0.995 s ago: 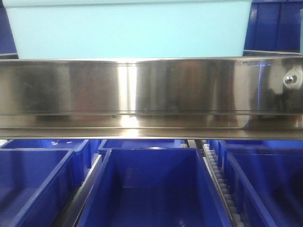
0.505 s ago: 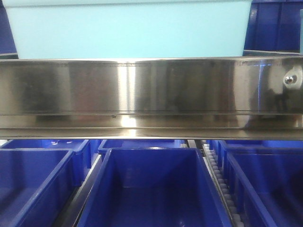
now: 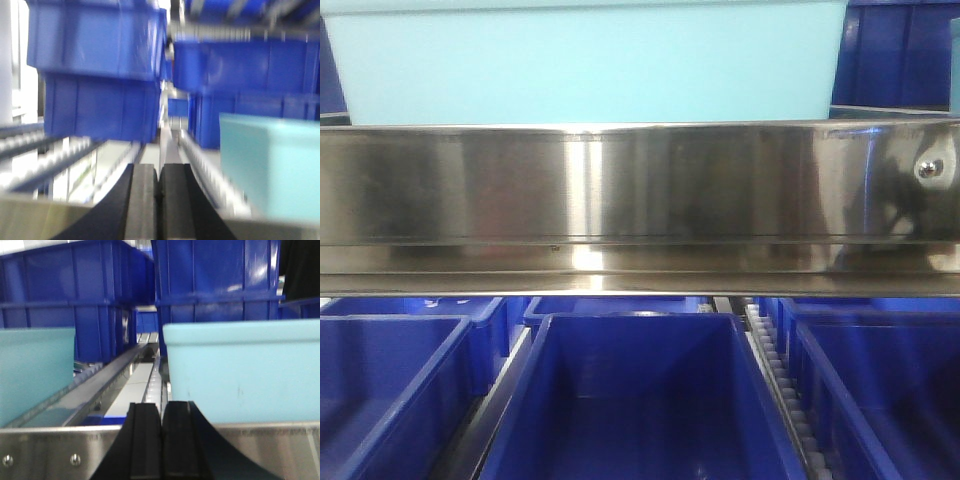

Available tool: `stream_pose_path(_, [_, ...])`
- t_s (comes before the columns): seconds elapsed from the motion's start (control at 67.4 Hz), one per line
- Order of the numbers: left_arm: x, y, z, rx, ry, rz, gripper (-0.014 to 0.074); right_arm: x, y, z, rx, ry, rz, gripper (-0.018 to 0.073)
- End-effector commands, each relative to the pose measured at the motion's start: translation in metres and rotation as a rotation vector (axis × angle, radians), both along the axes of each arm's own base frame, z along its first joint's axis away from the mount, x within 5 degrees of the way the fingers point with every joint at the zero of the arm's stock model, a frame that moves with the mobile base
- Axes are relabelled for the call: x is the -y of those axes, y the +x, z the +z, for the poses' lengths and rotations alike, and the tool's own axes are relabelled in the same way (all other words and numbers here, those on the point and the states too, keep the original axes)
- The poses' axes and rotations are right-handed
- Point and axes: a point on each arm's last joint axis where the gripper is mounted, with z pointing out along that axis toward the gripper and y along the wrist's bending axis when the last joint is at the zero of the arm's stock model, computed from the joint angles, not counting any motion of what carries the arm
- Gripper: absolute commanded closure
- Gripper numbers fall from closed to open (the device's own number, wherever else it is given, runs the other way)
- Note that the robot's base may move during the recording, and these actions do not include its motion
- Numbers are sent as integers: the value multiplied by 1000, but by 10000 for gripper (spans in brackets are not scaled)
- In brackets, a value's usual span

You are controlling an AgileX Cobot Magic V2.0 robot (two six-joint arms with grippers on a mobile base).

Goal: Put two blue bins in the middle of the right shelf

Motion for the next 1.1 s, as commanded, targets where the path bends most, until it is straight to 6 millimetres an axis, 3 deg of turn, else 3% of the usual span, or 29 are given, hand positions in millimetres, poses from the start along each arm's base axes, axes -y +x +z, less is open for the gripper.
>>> stream_pose_path(0.0, [-1,-5,19,76,-23,7,707,0,-6,25,77,5,4,712])
stream_pose_path(0.104, [0,-14,53,68,14,-8,690,-1,-20,63,61,0,22,708])
stream_pose_path(0.193, [0,-18,83,14,69,-9,596,-2,-30,89,50,-4,33,638])
stream_pose_path(0.401, [3,-7,147,-145,111,-24,179,-3,-32,142,50,-7,42,129])
stream_pose_path(0.505, [5,6,166,-214,122,-36,75,-3,-25,157,33,-9,43,2])
stream_pose_path(0.772, [23,39,207,-321,142,-174,59,-13,22,201,-254,-65,137,12])
stream_pose_path(0.95, [39,79,219,-501,149,-227,59,-37,75,233,-409,-101,314,12])
stream_pose_path(1.084, [49,110,225,-657,177,-245,59,-58,116,243,-578,-144,400,12])
